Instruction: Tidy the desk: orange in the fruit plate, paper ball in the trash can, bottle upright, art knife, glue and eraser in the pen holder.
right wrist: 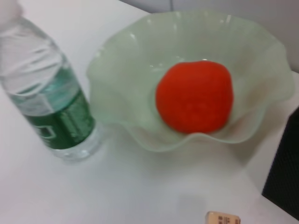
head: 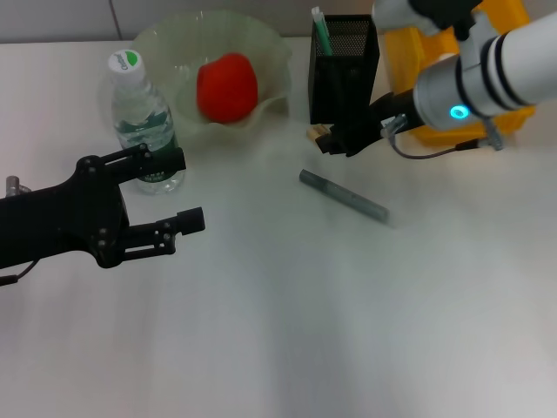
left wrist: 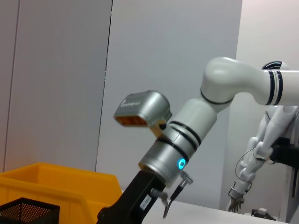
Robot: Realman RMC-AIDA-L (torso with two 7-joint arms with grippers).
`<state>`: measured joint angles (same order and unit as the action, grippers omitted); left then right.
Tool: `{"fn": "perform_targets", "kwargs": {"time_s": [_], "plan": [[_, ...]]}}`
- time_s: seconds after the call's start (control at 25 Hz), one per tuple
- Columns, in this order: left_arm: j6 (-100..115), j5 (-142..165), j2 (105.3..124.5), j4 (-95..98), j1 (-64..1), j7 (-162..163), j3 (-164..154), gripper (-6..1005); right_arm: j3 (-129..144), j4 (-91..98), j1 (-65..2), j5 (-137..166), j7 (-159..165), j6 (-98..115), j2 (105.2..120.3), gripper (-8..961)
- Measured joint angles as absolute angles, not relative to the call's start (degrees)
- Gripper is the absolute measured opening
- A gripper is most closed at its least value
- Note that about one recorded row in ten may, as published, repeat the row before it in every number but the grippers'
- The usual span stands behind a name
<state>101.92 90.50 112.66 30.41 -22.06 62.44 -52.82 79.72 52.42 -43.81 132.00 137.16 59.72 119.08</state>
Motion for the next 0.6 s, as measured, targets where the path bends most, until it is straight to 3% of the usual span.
{"fn": "perform_targets", "kwargs": {"time_s": [0.6], "plan": [[101.96,90.53,112.26,30.41,-22.23,62.21,-52.82,797,71.14,64.74,-43.76,136.81,139.10,74.86,119.00,234]]}}
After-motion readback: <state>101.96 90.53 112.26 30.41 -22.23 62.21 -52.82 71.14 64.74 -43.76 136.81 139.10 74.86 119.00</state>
